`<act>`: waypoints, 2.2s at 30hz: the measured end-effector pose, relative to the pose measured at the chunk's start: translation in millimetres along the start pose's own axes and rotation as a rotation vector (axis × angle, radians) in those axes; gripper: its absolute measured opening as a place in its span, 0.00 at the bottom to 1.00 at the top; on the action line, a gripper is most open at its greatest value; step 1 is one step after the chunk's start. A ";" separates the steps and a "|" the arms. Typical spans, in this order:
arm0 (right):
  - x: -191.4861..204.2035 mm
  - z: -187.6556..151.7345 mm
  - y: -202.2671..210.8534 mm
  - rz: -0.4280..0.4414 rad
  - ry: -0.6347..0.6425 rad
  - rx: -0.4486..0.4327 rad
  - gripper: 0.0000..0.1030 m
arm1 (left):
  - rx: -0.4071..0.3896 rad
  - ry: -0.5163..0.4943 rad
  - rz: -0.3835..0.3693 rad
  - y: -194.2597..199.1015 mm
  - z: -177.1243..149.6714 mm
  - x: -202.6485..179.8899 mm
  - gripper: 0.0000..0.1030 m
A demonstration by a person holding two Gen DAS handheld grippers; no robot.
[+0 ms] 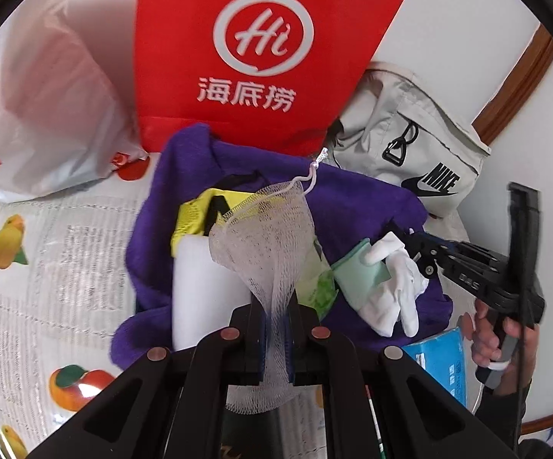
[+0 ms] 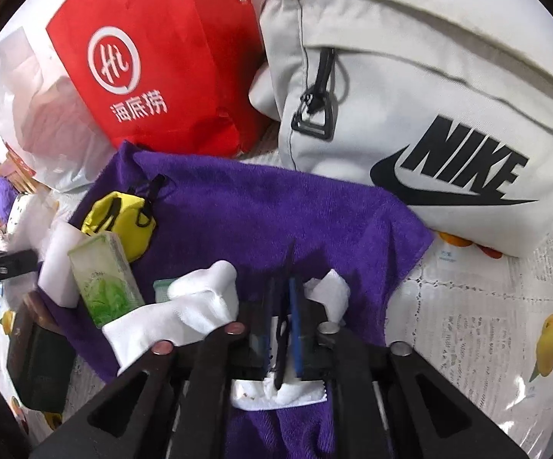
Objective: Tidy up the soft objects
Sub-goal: 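Lower the mesh bag onto the towel and open the left tool, then move the open left tool to the green sachet while the right tool approaches it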
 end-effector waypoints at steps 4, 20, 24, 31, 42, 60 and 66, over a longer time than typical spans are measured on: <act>1.1 -3.4 23.9 -0.030 0.008 -0.044 0.32 | 0.029 0.001 0.003 -16.7 4.7 -4.4 0.07; 27.2 -30.7 58.0 -0.053 0.066 -0.075 0.37 | 0.037 0.009 0.014 -52.1 22.1 -14.3 0.13; 31.7 -34.1 59.9 -0.050 0.075 -0.072 0.37 | 0.025 0.015 -0.012 -50.5 24.9 -15.5 0.51; 38.8 -39.5 62.3 -0.047 0.081 -0.065 0.37 | 0.011 -0.006 -0.002 -37.4 23.7 -17.7 0.69; 59.0 -54.9 83.8 -0.031 0.078 -0.072 0.37 | -0.040 -0.044 0.008 5.1 12.5 -22.0 0.78; 129.4 -109.9 145.2 0.037 0.092 -0.122 0.46 | -0.076 -0.038 0.003 87.7 -85.5 0.5 0.76; 174.7 -133.0 142.3 0.137 0.187 -0.118 0.57 | -0.060 -0.001 -0.010 99.5 -122.8 28.2 0.76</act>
Point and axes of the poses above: each gripper's, at about its wrist camera, not at the fingertips, and y roughly against the way its jaws point, x to its left, z to its top, the point moved 3 cm from there along -y, roughly the way its jaws point, and after that the axes turned 13 degrees about y, right-handed, at the moved point
